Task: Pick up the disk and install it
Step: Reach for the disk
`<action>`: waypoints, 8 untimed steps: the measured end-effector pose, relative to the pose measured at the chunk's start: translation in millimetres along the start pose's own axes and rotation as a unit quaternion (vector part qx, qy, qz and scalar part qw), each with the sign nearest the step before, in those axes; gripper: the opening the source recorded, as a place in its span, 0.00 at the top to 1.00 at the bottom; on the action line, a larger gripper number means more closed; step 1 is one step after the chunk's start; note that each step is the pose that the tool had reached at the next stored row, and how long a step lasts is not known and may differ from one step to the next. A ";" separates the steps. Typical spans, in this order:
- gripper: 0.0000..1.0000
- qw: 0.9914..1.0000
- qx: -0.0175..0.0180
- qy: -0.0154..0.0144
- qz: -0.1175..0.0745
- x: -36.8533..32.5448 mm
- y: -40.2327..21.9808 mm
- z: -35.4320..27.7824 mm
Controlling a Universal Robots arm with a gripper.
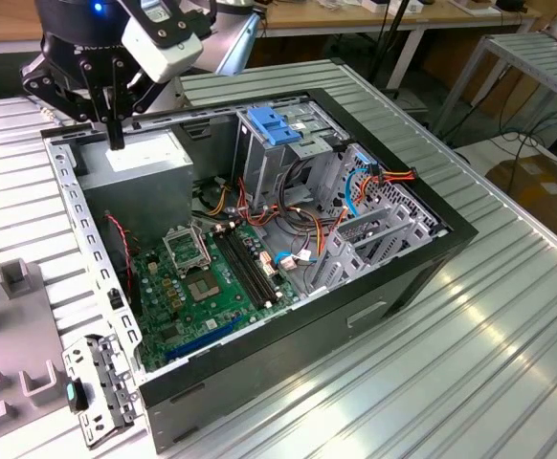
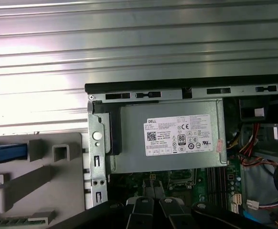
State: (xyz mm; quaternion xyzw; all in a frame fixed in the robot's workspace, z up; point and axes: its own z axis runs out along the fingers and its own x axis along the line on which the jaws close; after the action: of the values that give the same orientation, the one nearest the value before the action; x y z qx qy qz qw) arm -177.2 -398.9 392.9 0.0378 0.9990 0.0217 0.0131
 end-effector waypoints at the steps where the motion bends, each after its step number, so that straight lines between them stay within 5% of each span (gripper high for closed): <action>1: 0.89 1.000 0.000 0.000 0.000 0.8 -0.1 0.0; 8: 0.89 1.000 0.000 0.000 0.000 6.0 -0.4 -0.2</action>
State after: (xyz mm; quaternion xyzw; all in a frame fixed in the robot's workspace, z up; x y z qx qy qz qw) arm -183.2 -398.9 392.9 0.0379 0.9990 0.0217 0.0131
